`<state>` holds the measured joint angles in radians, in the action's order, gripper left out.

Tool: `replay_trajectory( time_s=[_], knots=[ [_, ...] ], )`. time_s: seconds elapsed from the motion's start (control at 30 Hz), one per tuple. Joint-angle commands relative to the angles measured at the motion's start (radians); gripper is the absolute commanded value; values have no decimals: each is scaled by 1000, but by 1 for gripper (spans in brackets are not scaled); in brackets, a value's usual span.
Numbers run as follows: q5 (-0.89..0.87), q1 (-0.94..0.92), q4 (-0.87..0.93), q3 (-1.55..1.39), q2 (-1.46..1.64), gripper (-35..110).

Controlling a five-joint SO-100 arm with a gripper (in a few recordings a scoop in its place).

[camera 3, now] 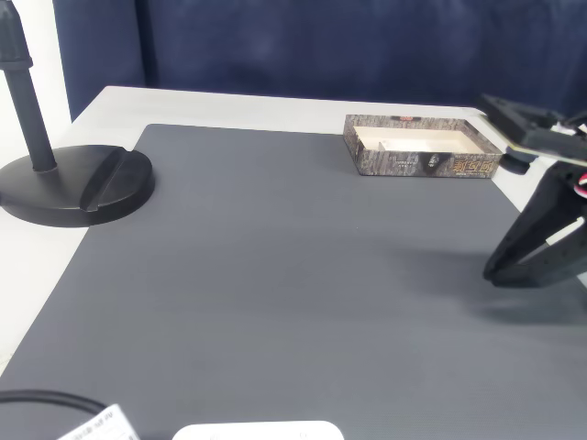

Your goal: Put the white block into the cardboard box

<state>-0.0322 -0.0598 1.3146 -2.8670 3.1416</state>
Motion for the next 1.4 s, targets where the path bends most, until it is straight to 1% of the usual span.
replay_trajectory(
  time_s=[0.0, 0.4, 0.63, 0.8, 1.37],
  knots=[
    [8, 11, -20, -23, 54, -2],
    [8, 14, -26, -109, 178, -2],
    [9, 29, -51, -130, 183, -2],
    [12, 43, -110, -169, 183, -2],
    [11, 35, -164, -216, 183, -2]
  ],
)
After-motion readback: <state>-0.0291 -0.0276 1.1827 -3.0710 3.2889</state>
